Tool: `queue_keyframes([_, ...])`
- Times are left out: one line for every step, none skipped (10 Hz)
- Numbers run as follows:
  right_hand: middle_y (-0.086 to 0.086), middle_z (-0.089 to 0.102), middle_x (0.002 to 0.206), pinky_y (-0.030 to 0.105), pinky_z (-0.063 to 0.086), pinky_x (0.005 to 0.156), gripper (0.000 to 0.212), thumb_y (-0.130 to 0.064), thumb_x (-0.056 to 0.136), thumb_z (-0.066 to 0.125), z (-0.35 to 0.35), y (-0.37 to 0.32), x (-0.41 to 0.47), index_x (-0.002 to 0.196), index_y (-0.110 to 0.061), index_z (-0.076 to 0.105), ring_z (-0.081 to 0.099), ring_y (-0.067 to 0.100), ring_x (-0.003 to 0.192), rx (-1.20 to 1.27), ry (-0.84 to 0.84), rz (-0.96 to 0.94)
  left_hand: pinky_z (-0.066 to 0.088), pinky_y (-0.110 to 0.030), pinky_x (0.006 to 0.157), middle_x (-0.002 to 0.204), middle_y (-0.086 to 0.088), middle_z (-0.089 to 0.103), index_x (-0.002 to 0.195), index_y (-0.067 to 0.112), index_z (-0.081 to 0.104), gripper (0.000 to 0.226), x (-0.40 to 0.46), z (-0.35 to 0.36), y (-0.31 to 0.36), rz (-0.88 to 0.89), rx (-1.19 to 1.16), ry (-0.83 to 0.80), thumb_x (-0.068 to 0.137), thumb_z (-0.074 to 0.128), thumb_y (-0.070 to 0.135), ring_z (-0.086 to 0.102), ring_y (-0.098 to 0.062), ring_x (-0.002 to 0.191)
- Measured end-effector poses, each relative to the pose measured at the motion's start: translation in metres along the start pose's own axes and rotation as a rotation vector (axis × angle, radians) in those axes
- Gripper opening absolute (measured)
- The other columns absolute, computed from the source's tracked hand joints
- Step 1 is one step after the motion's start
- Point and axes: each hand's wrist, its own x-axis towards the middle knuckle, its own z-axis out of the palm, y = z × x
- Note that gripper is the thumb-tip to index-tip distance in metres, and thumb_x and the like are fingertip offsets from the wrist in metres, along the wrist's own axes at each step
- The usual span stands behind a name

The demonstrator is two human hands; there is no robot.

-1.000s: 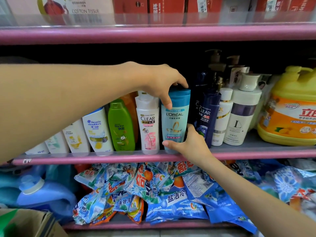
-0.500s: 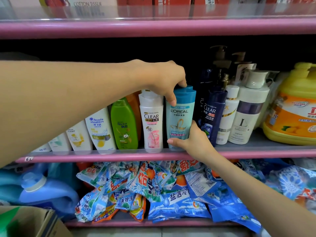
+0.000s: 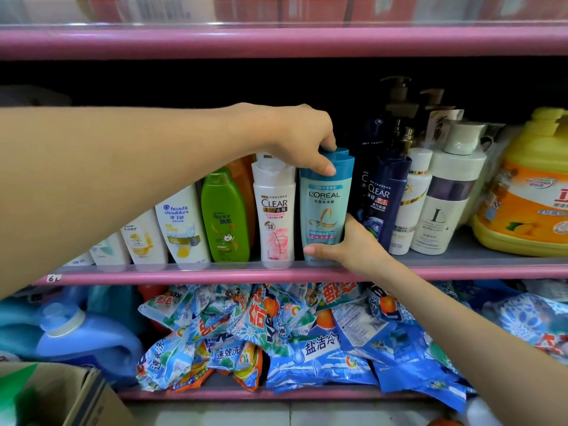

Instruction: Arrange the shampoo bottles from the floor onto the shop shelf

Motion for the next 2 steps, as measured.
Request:
queue_keyframes([-0.005, 0.064, 0.119, 0.021, 0.045, 0.082, 0.072, -0.04, 0.067, 0.083, -0.0014, -0.0001, -0.0022, 0.126, -0.019, 0.048, 0.06, 0.01, 0.1, -0.025, 0.043, 0.016, 0.05, -0.037, 0.091, 0.118, -0.002, 0.067, 0.128, 0.015, 0.059, 0.051, -0.0014, 0.0014, -0.0002, -0.01, 0.004, 0.002, 0.089, 0.056, 0.048, 0.06, -0.02, 0.104])
queue_keyframes([-0.004, 0.063, 0.122, 0.013, 0.042, 0.07, 0.068, -0.042, 0.072, 0.079, -0.0068, -0.0066, -0.0117, 0.128, -0.019, 0.047, 0.057, 0.007, 0.095, -0.046, 0.11, -0.007, 0.048, -0.037, 0.092, 0.116, -0.002, 0.068, 0.125, 0.017, 0.061, 0.048, -0.0087, -0.0031, 0.0016, 0.002, -0.03, 0.039, 0.089, 0.055, 0.049, 0.061, -0.021, 0.104])
